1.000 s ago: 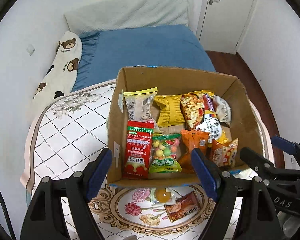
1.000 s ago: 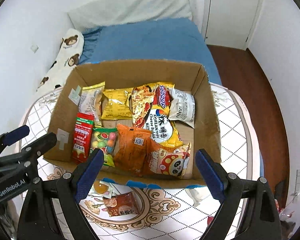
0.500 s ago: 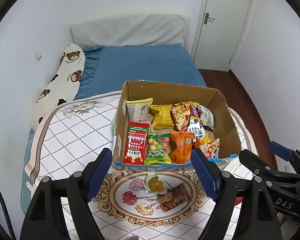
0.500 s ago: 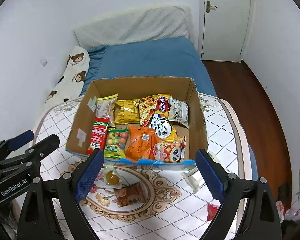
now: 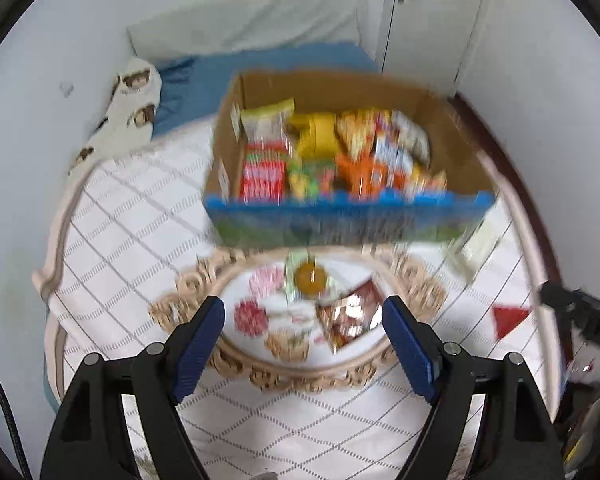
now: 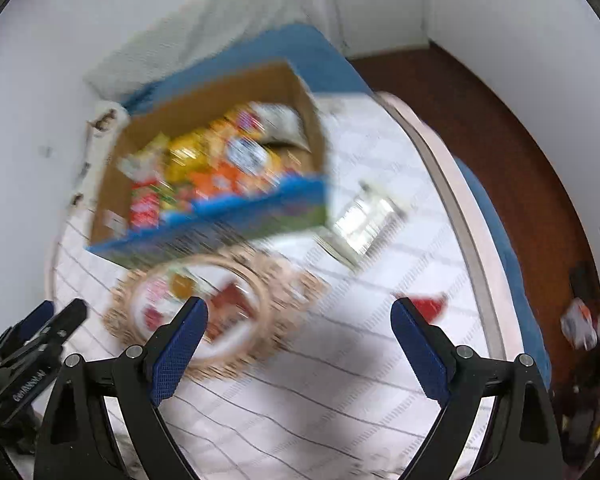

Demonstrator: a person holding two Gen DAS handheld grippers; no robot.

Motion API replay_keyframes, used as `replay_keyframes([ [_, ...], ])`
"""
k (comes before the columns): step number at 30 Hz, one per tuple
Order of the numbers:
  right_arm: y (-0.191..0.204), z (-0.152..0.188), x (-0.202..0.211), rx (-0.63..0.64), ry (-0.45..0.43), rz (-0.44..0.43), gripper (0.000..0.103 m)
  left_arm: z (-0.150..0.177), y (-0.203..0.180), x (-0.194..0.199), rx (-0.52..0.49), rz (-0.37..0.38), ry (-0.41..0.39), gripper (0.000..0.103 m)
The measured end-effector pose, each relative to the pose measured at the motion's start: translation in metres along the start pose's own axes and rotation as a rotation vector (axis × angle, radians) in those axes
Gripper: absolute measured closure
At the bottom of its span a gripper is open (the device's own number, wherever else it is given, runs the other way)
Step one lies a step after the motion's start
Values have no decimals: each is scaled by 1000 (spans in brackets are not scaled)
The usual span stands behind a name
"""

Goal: Organize snacks
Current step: 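Grasp the brown biscuit packet with the left tool while the right grasps the red triangular packet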

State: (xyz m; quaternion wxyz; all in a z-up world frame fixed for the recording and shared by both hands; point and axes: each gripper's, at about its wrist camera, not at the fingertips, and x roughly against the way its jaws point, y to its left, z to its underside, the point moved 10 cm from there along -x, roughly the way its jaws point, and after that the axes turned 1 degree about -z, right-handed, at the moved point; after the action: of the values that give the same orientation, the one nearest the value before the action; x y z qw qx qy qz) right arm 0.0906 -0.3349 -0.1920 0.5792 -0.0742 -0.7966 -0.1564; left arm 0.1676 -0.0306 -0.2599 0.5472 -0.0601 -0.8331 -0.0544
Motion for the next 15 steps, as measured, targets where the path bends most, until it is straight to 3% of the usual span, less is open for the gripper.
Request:
replay_keyframes([
  [6, -85, 18, -58, -164, 126, 0, 8, 27, -29, -61, -95, -73, 106, 23],
  [9, -113, 20, -94, -225, 186, -5, 8, 34, -47, -93, -205, -110, 165, 23],
  [15, -132, 23, -150, -317, 270, -65, 11, 42, -73, -149, -476, -198, 285, 23],
])
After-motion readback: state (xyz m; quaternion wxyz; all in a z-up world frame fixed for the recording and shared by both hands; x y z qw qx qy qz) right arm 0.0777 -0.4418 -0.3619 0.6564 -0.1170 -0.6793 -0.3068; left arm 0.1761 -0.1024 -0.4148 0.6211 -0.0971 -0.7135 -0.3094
